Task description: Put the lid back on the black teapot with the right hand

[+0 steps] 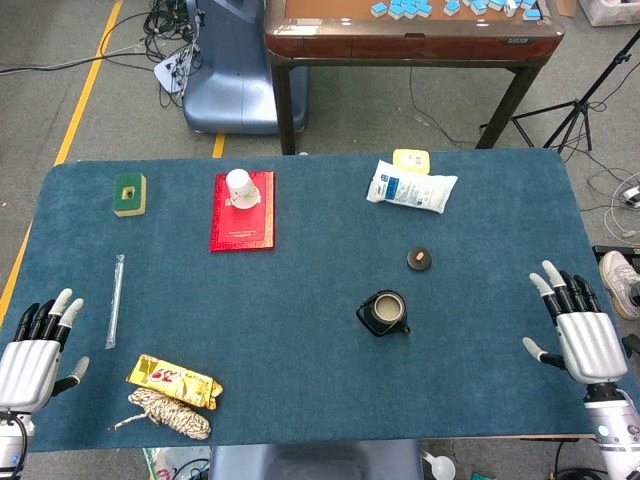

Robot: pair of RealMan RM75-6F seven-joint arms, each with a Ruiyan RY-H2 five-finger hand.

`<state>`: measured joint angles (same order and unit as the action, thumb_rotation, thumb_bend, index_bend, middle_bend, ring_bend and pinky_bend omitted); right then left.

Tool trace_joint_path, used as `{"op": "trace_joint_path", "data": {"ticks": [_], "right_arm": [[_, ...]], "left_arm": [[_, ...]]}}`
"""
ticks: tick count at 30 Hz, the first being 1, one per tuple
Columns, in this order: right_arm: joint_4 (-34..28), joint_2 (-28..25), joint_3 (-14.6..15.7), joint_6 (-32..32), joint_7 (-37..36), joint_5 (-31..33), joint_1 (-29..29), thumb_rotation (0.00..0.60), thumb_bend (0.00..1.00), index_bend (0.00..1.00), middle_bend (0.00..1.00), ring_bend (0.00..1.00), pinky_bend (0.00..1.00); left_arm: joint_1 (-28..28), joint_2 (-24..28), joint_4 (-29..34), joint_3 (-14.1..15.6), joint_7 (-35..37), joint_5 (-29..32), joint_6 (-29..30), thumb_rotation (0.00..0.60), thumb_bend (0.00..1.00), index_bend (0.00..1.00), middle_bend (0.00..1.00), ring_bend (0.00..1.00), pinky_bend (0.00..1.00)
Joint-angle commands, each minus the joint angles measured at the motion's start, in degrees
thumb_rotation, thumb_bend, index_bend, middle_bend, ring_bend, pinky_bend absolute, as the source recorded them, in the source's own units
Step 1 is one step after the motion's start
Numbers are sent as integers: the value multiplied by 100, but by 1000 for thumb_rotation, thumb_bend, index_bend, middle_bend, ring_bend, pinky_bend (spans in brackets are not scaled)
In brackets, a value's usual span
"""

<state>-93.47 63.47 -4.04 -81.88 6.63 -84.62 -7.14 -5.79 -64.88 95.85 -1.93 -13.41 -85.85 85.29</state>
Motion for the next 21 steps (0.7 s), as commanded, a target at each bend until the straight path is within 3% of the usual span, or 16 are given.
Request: {"op": "trace_joint_path", "data": {"ticks": [1,15,21], "right_arm": [[22,4,0,-3,-26,1,4,600,203,73,0,0,0],[-114,-77,-47,170,40,60,-110,600,203,83,0,0,0],[-263,-176,-210,497,149,289,-346,600,203,141,0,0,0]], "left_arm": [[9,-22,37,24,-78,-66,48,600,300,0,0,0,0],[35,-5,140,41,-81,-222,144,600,300,0,0,0,0],[-30,-30,33,-39,36,-55,8,600,300,0,0,0,0]]}}
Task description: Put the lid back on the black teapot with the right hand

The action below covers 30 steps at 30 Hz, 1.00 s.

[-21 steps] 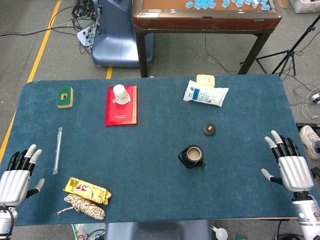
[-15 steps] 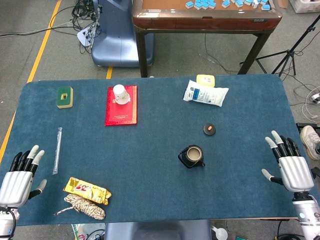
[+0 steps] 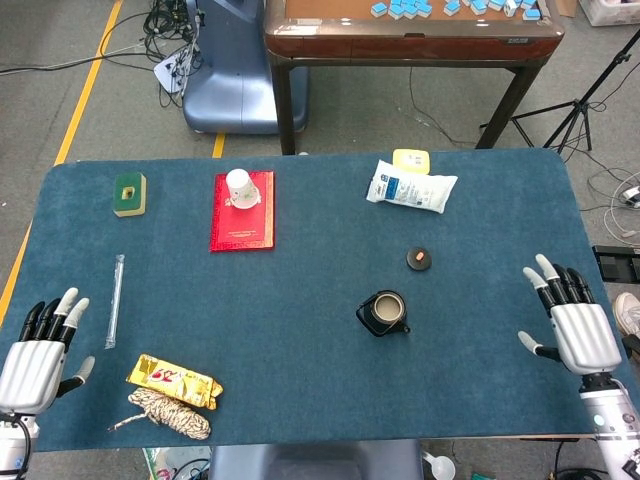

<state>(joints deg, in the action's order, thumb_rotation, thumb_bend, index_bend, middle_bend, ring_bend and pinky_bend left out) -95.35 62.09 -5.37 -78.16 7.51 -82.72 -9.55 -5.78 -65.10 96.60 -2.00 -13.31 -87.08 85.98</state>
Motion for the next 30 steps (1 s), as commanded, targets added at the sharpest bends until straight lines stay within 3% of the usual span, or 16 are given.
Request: {"op": "trace_joint_path", "data": {"ticks": [1,11,30], "right_arm": [[-96,-39,-105,175,87,132,-148,600,203,150,0,0,0],[-89,75,-447,1133,541,922,-826,600,199,308,0,0,0],[270,518,-858,2076,1508,2373,-1942,600,198,315,0,0,0]], "left_arm": [[-41,-7,-55,-46,32,100,-84,600,300,0,0,0,0],[-172,-13,-200,-158,145,333,-318,600,300,2,0,0,0],[-345,-55,-665,-262,607,640,-672,600,300,3,0,0,0]]}}
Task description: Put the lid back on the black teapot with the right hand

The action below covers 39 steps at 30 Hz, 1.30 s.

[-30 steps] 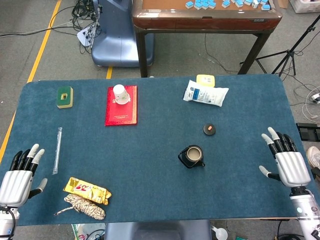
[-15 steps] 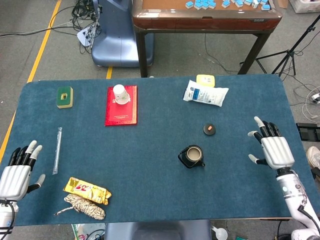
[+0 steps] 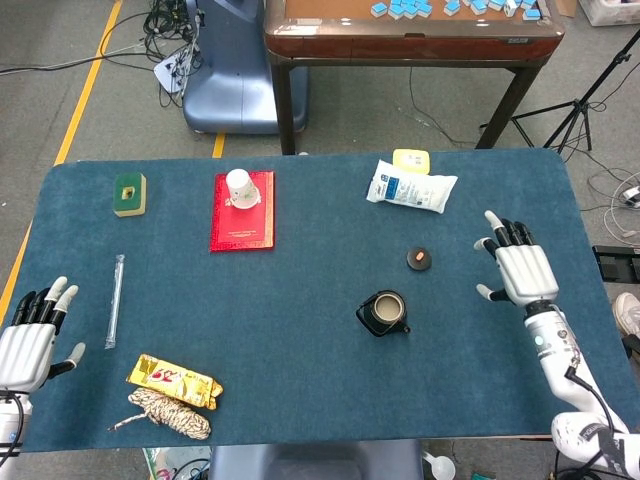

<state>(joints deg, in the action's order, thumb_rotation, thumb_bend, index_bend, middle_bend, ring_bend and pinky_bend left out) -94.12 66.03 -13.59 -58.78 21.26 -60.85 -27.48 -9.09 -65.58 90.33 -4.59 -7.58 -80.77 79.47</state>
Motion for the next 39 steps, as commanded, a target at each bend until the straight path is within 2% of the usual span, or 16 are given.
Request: {"op": "trace_joint_path", "data": {"ticks": [1,18,39], "right_arm": [[204,162,-38,193,194,265,-212,600,198,315,0,0,0],[1203,950,-25,896,1183,1673,-1377,600,197,316,0,0,0],[2115,1632,316,1166,1464,2287,-1947,600,180,316,0,0,0]], "left_arm": [[-20,-11,-58,-4,50,15,-32,600,300,3,0,0,0],[-150,-101,-620,-67,575,214,-328,600,300,3,0,0,0],[-138,-215,-1110,-7,1042,193,-387,600,300,3,0,0,0]]}}
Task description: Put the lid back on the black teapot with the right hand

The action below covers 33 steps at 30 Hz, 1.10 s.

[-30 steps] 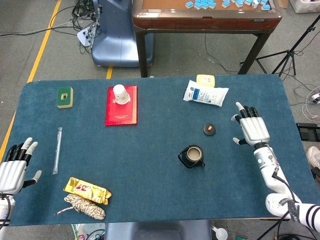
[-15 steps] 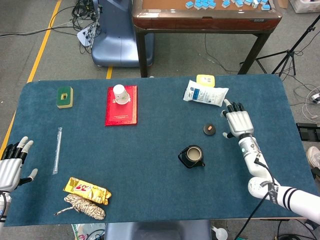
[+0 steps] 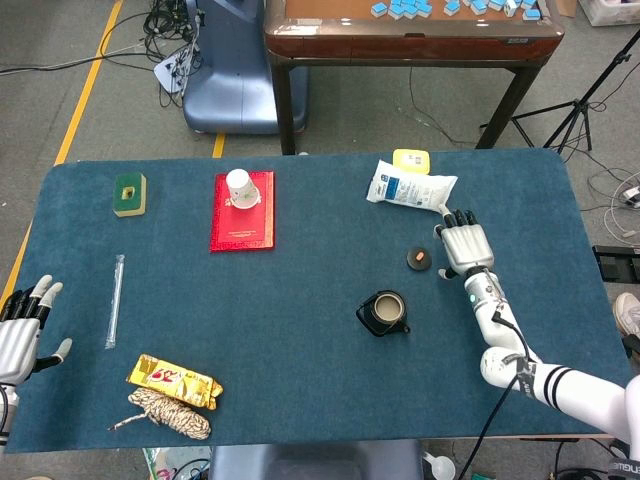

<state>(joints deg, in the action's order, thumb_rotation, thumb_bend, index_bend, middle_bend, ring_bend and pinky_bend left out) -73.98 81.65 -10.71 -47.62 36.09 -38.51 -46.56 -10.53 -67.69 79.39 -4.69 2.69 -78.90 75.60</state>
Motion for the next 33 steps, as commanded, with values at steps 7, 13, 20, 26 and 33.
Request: {"op": "trace_joint_path", "data": {"ticks": [7,13,20,26,33], "right_arm": [[486,266,61,207,-177,105,-110,600,180,316,0,0,0],[779,432,95,328,-208,126,-203,600,180,316,0,0,0],[1122,667,109,493,-213,203,-333,600,181,316,0,0,0],[1373,859,123,609,-211,218,-433,600,178,303,0,0,0],[1578,1013,137,689,-203,234,-512,600,170,280,0,0,0]], "left_arm": [[37,-19,-94,29,96,2,11,600,300,3,0,0,0],[27,-55,-186,32,174,-3,-20,600,300,3,0,0,0],[-31,-103,-315,17,256,1,-109,600,300,3,0,0,0],[-38,-122,-404,25,341,0,-143,600,300,3,0,0,0],[-26,-150,-505,37,437,13,-170,600,300,3,0,0,0]]}}
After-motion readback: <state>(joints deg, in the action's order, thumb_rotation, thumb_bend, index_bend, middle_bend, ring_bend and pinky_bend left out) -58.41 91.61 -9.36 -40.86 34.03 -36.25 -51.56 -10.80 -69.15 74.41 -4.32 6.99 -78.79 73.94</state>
